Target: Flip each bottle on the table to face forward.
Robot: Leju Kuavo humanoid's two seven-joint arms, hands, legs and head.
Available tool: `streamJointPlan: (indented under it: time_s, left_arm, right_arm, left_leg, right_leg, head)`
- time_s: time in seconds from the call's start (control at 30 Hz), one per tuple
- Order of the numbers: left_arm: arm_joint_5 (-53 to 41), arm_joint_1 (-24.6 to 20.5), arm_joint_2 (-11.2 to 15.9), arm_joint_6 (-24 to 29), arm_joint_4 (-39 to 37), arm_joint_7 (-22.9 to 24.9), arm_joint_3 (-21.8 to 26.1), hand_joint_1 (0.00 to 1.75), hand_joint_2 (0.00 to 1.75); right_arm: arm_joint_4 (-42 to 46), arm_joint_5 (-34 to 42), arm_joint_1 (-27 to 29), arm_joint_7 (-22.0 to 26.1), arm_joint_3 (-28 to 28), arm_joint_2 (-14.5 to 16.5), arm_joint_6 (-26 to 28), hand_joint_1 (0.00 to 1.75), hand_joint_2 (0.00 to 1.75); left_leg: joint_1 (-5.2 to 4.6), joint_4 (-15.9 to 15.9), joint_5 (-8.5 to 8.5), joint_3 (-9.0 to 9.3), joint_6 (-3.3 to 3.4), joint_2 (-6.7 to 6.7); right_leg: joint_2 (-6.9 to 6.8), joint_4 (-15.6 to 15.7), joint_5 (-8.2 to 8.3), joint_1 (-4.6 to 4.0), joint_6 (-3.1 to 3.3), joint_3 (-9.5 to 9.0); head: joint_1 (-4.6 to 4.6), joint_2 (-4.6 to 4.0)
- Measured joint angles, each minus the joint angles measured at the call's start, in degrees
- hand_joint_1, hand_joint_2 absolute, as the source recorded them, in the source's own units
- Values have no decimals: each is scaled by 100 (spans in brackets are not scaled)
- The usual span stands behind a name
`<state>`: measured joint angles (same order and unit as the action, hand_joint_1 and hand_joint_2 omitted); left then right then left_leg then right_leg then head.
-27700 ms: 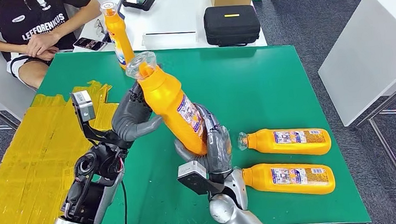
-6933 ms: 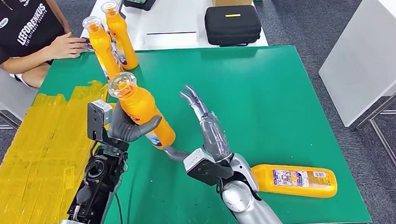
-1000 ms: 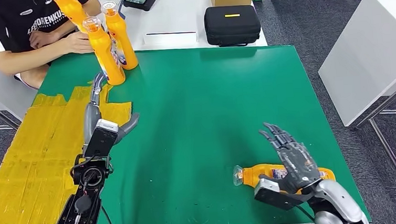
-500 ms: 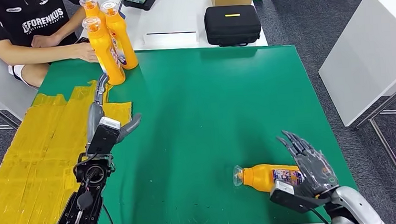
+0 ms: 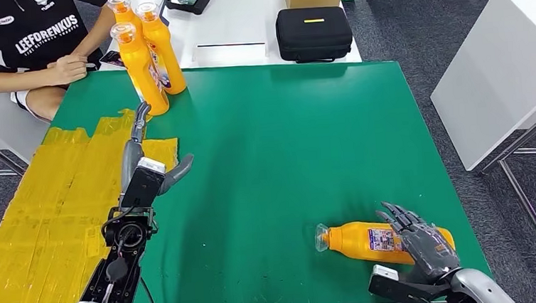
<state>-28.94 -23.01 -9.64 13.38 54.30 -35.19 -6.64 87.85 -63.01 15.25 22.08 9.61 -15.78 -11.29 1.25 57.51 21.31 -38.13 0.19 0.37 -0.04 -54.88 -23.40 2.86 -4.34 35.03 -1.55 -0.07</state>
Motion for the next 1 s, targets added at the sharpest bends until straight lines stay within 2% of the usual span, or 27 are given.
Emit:
streamJointPlan:
  time_s: [0.93, 0.97, 1.0]
  left_arm:
    - [35, -17, 2, 36, -254, 82, 2, 0, 175]
    - [46, -17, 2, 35, -269, 79, 4, 0, 175]
    - [57, -18, 2, 35, -286, 74, 5, 0, 175]
  right_arm:
    - [-791, -380, -253, -156, 252, -25, 31, 0, 175]
    - [-827, -384, -276, -156, 252, -37, 21, 3, 175]
    - [-866, -388, -300, -157, 252, -52, 8, 14, 175]
  left_leg:
    - [0, 0, 0, -2, 0, 0]
    - [0, 0, 0, -2, 0, 0]
    - [0, 0, 0, -2, 0, 0]
  right_leg:
    - [-1, 0, 0, 0, 0, -2]
    - [-1, 0, 0, 0, 0, -2]
    - [-1, 0, 0, 0, 0, -2]
  head:
    - [0, 0]
    - [-1, 0]
    - [-1, 0]
